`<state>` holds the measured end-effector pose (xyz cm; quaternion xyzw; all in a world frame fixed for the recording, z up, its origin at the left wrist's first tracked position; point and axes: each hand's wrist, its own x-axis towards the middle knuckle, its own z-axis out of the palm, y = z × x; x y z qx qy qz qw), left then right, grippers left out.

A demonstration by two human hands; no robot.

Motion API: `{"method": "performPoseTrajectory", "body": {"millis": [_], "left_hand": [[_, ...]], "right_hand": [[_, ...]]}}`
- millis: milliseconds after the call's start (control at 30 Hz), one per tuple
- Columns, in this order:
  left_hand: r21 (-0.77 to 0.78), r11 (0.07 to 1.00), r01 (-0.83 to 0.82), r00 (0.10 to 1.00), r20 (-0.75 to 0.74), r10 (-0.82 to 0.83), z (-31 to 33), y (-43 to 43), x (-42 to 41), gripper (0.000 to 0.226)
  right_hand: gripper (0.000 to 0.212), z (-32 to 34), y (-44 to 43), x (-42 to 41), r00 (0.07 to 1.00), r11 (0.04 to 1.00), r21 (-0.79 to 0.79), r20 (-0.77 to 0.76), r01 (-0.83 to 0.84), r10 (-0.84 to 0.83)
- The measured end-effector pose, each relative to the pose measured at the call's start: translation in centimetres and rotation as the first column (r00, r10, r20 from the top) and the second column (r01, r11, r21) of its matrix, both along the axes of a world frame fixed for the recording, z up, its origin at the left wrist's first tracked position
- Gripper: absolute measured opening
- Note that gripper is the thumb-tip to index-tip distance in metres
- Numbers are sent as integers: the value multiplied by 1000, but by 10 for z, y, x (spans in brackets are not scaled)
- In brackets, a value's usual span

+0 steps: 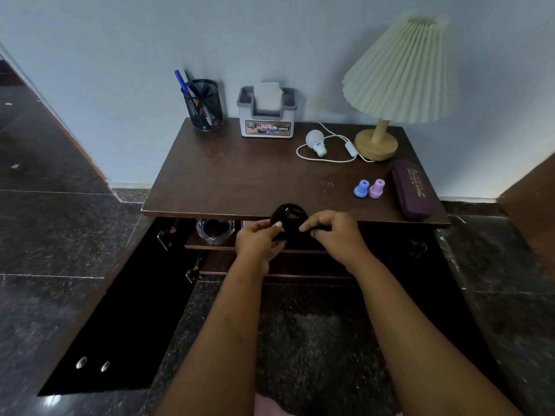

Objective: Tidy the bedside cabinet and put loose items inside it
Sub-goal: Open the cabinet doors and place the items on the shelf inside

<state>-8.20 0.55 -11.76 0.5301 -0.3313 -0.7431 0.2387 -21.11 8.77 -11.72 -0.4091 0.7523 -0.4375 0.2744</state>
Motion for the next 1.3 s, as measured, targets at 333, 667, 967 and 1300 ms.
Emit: {"method": "performPoseTrajectory", "body": {"millis": [333,667,967,1300], "left_hand": [[119,993,-2,982,188,-20,-57,8,18,33],[-310,898,313,869,475,-139,-114,1,-25,44],[-272,809,521,795,500,-344,-150,-12,-49,74],[-351,701,621,694,662,-284,-160,-16,-43,78]], "right_hand": [[13,-45,8,30,720,959,254,641,126,-265],[15,-125,-32,-4,535,856,296,681,424,-500],[21,-159,-60,-24,597,823,304,574,479,-560],[44,-160,-67,-13,802,860,210,309,466,-510]]}}
